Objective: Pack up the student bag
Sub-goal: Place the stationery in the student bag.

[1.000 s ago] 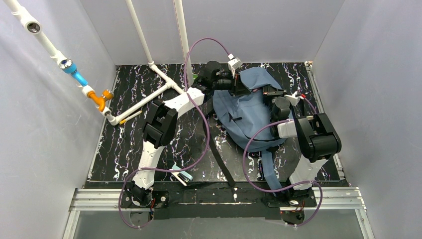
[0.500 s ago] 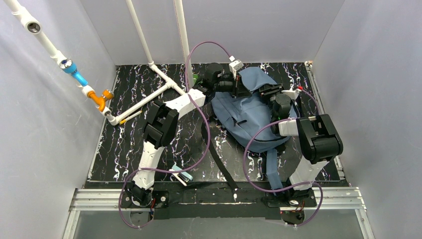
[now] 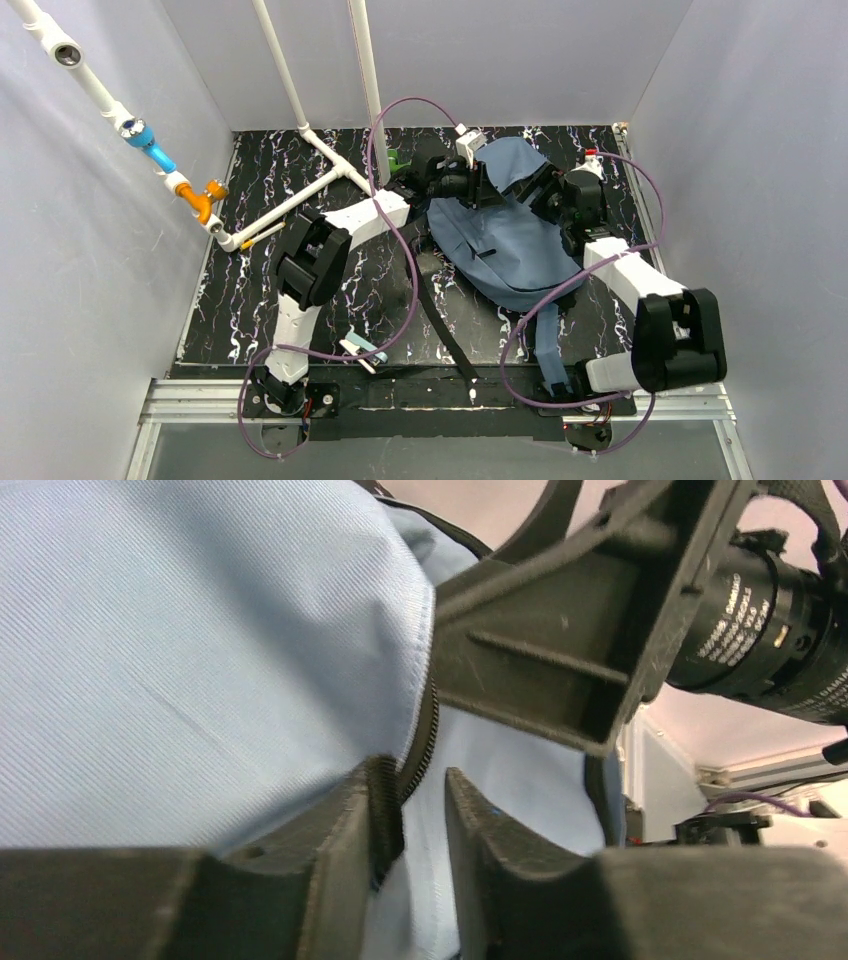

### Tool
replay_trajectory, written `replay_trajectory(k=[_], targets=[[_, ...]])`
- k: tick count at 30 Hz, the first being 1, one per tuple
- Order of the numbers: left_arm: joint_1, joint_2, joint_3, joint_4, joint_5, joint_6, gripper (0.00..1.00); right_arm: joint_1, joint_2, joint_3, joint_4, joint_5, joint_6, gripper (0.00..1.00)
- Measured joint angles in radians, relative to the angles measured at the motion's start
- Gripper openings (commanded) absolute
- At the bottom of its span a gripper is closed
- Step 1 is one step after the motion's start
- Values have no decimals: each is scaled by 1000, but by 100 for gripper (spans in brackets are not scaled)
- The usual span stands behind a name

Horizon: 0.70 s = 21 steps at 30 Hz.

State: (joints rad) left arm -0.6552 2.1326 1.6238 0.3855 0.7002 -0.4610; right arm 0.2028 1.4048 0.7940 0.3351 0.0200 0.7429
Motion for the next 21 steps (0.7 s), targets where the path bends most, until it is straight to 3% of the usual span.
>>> replay_trajectory(k=[5, 10, 12, 15, 21], targets=[[-21, -55, -60, -6, -50, -31, 47, 0, -154, 0, -301, -24, -124, 85], [-27, -73, -76, -39, -77, -57, 52, 0, -332, -33, -529, -24, -219, 96], [-31, -95, -85, -75, -97, -57, 58, 0, -394, -34, -610, -31, -249, 98], [-41, -156, -101, -150, -144, -56, 66, 0, -466, -33, -675, -72, -285, 98], [-62, -389, -141, -377, -247, -1, 70, 32, -493, -33, -701, -174, -333, 98]])
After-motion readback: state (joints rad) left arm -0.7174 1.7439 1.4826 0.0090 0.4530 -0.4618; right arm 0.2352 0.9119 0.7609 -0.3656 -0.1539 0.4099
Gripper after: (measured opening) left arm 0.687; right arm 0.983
